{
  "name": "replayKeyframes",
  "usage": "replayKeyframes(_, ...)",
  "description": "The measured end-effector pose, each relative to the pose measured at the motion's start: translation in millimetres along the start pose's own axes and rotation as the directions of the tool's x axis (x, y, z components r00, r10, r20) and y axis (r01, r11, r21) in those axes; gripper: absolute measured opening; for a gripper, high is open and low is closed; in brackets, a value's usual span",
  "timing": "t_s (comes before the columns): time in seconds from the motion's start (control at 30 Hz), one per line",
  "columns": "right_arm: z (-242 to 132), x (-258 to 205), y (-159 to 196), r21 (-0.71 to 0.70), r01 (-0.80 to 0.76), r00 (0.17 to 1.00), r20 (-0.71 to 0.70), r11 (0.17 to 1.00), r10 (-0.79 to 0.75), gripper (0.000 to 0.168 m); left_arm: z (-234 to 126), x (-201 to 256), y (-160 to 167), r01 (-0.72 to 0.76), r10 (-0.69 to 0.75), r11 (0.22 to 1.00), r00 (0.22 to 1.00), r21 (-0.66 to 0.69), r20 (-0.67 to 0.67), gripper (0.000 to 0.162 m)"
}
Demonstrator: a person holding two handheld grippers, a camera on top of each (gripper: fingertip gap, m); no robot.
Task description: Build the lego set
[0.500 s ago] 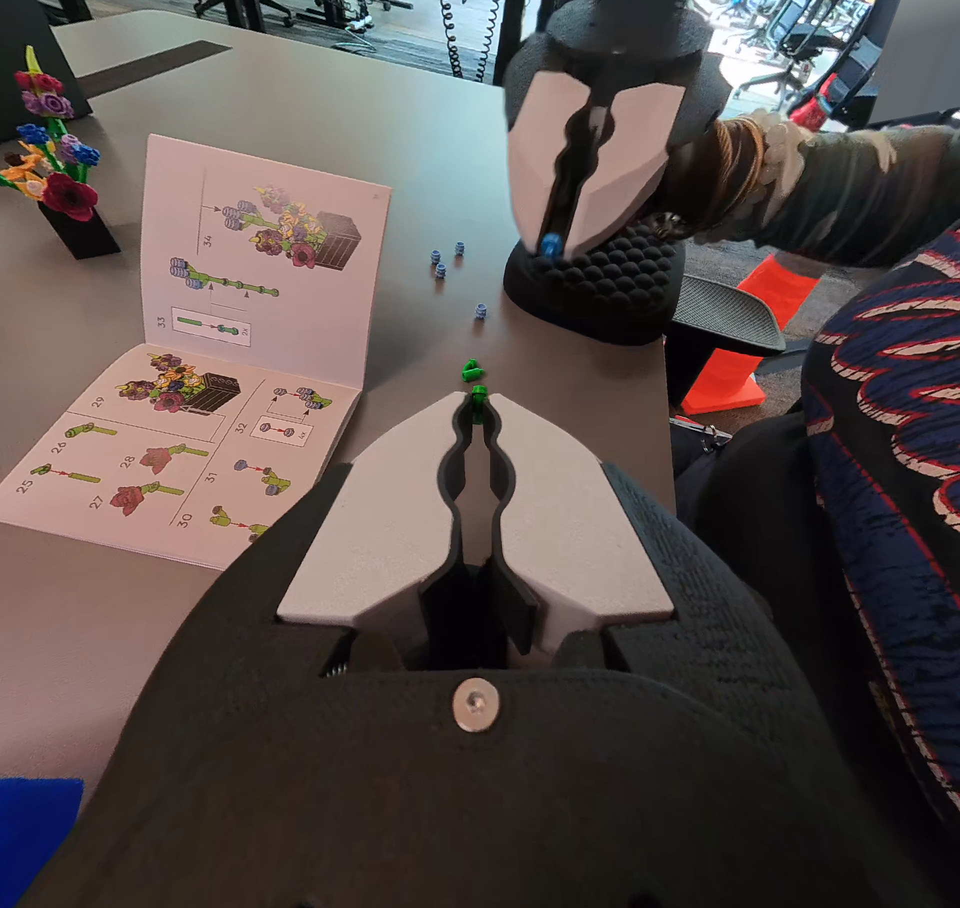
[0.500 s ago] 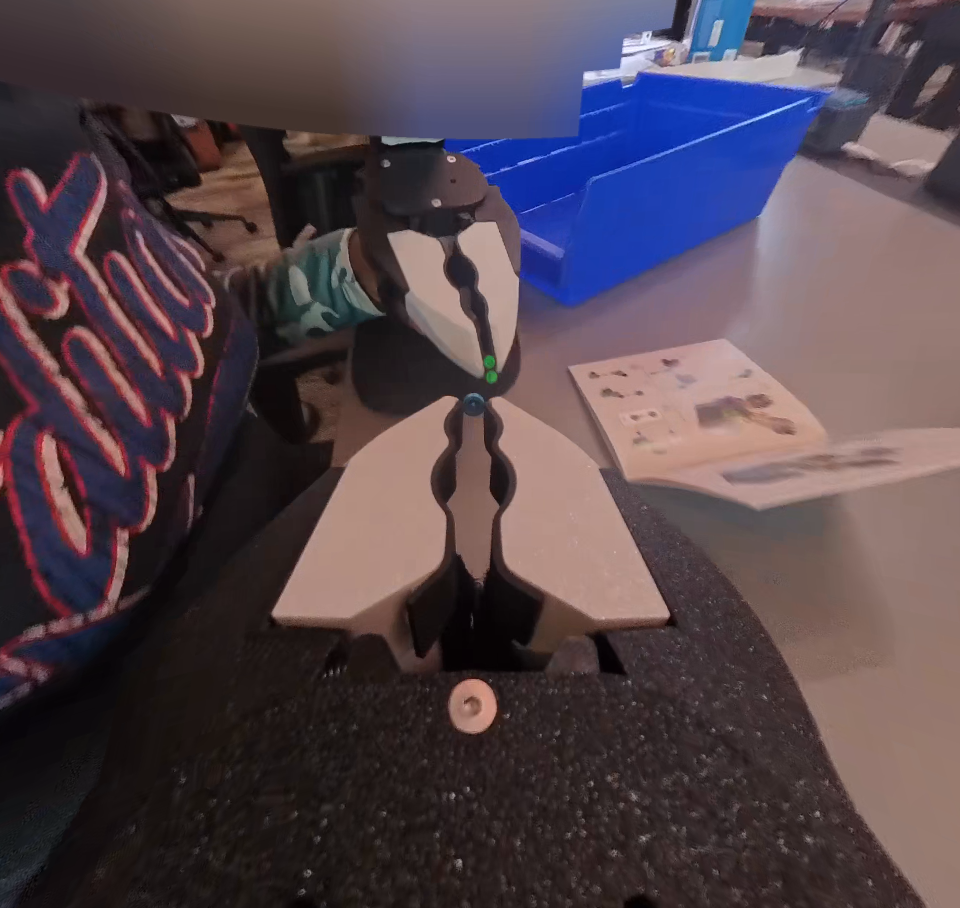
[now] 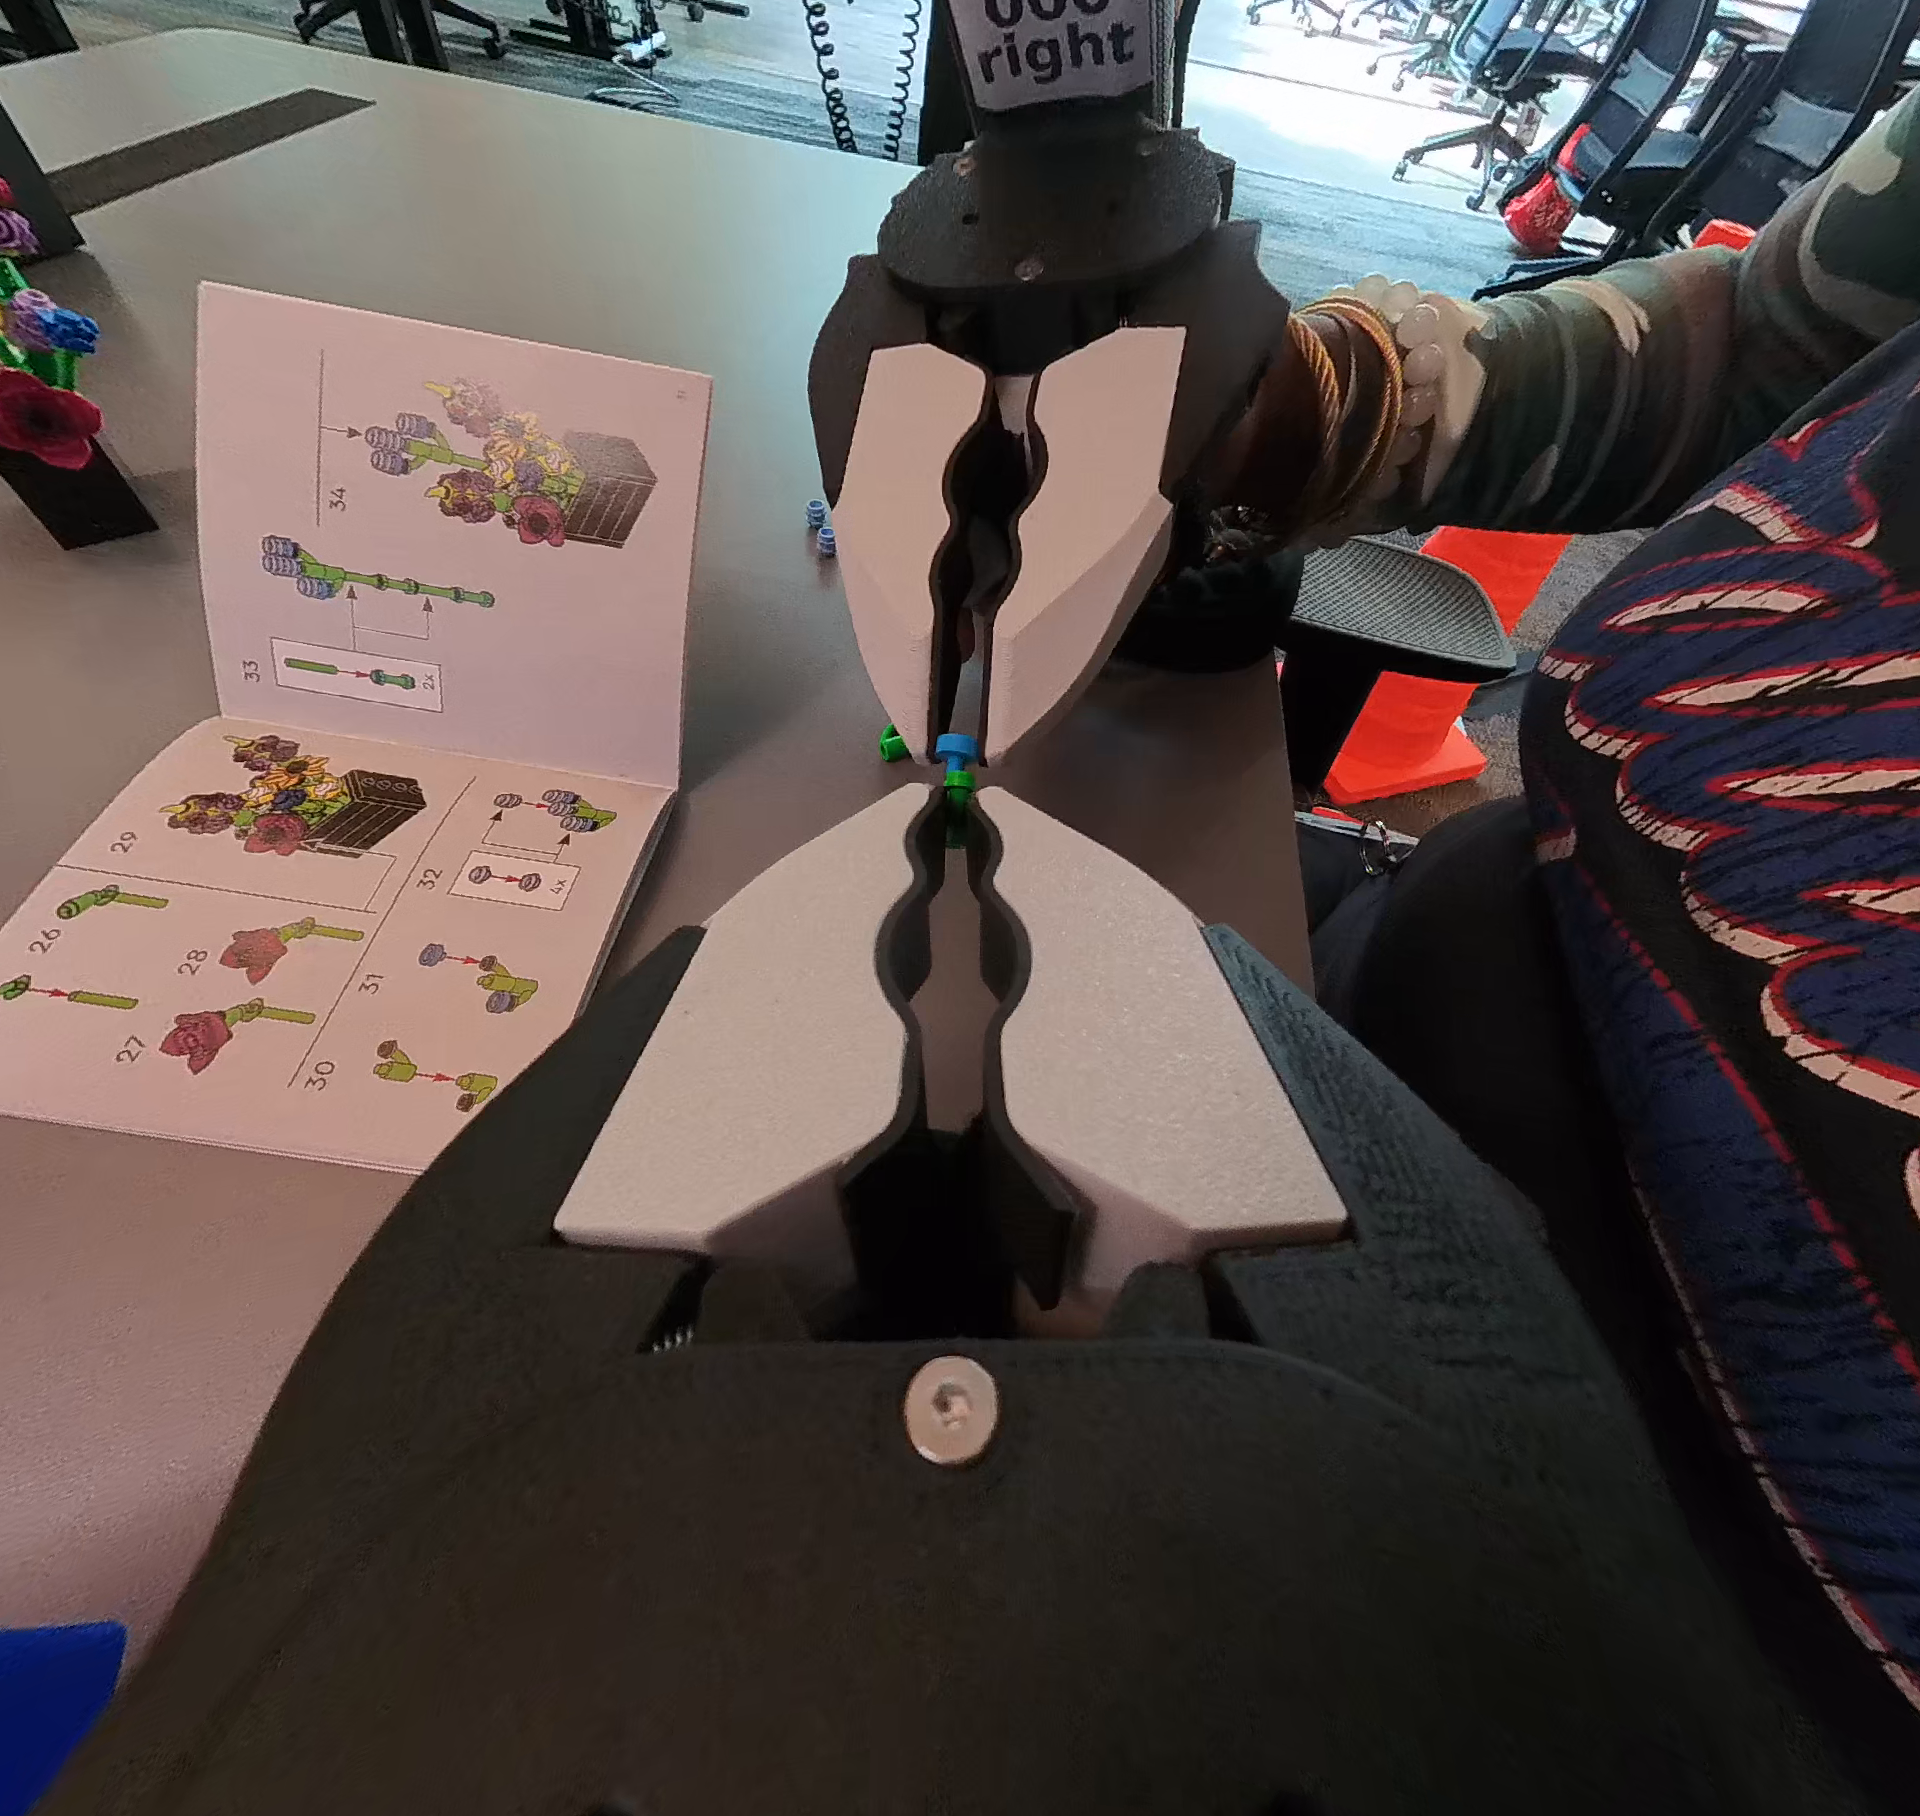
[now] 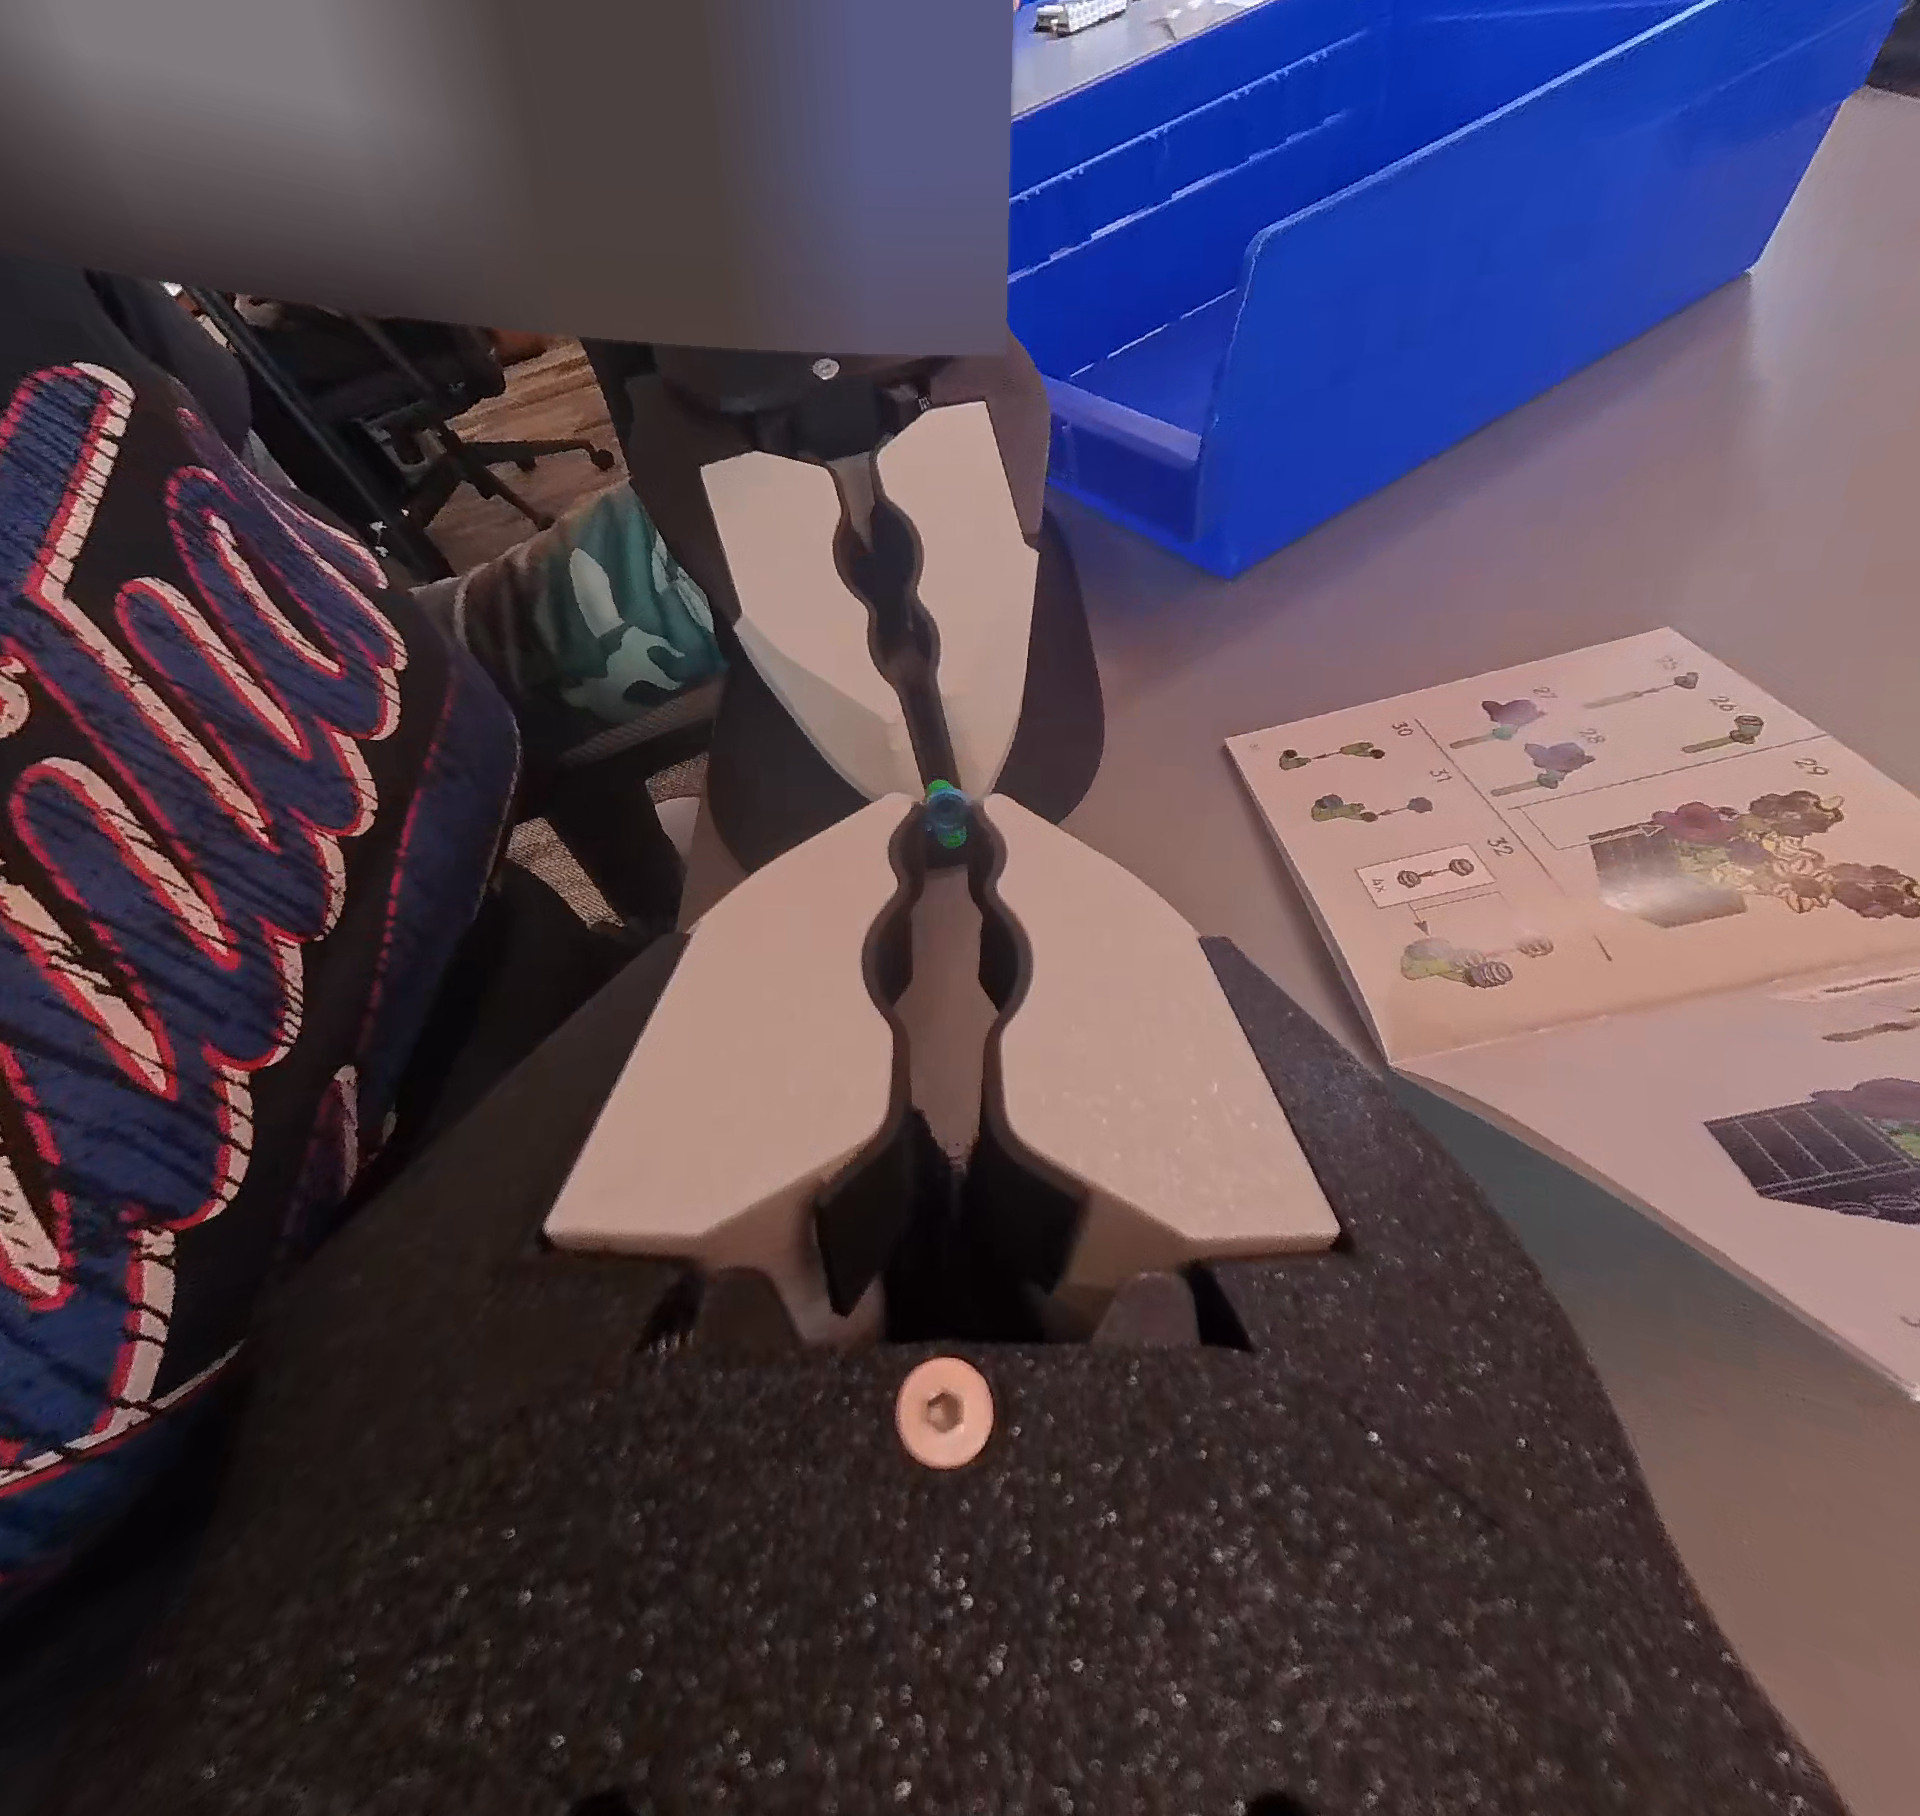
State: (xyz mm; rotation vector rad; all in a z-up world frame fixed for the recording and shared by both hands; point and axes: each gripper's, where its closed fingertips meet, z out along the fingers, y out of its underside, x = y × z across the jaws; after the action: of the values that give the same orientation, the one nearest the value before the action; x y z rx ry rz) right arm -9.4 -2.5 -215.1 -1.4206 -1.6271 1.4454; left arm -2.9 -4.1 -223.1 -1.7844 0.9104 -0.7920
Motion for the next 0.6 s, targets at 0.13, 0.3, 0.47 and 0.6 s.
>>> replayKeyframes(0.13,0.1,-0.5,0.8,-0.006,0.007,1.0,-0.002,1.0,-0.007,0.007,1.8,0.1,2.7,-0.006,0.006,1.0,1.0,-0.024,0.004,0.004)
replayKeyframes(0.3,-0.1,-2.0,2.1,-0.02,0.029,1.0,-0.007,0.999,-0.029,0.007,1.9,-0.5,2.7,-0.004,0.004,1.0,1.0,-0.024,0.009,0.004)
replayKeyframes(0.47,-0.1,-1.7,1.3,-0.007,0.025,1.0,-0.007,1.0,-0.025,0.007,0.3,-0.5,0.7,0.009,-0.009,1.0,1.0,-0.008,0.0,0.004)
replayKeyframes(0.6,-0.4,-1.5,1.3,-0.003,0.024,1.0,-0.007,1.0,-0.024,0.007,0.0,1.0,0.4,0.004,-0.004,1.0,1.0,-0.005,-0.01,0.004)
